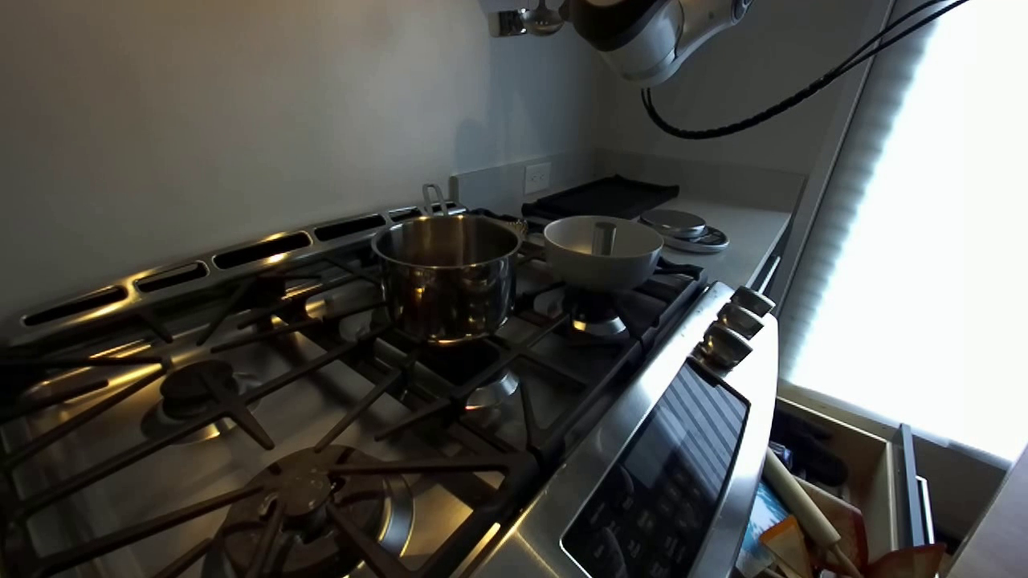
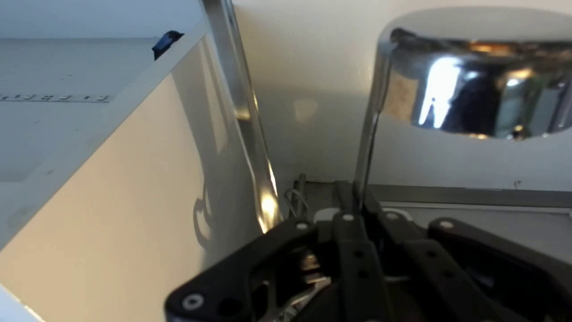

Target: Unhang one silver ladle and put it in the silver pot

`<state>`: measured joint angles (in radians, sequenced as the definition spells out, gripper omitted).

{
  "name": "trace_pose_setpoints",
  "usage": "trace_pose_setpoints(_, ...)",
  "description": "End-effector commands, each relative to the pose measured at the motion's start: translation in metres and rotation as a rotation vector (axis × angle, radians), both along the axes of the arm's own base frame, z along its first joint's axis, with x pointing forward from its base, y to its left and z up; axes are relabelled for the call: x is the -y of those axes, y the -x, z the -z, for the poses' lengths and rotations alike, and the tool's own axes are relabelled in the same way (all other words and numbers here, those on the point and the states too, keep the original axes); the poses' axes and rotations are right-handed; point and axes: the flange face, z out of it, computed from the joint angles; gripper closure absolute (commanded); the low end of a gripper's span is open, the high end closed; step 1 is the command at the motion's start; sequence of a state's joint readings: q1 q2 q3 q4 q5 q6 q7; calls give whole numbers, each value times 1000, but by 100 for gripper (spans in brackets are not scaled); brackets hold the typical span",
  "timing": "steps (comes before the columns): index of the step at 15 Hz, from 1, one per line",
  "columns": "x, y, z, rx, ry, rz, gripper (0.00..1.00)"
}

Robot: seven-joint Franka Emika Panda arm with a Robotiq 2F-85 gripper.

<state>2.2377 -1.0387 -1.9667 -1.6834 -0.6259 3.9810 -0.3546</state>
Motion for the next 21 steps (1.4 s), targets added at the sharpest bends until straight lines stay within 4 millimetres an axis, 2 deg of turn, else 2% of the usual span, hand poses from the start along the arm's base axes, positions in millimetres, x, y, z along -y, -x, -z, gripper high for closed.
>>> trace_pose_setpoints(1, -4, 4, -2, 30, -77, -41, 99)
trace_pose_setpoints(12, -21, -1, 12, -81, -170, -143, 99)
trace_pose_setpoints(21, -28, 8, 6, 13, -236, -222, 99)
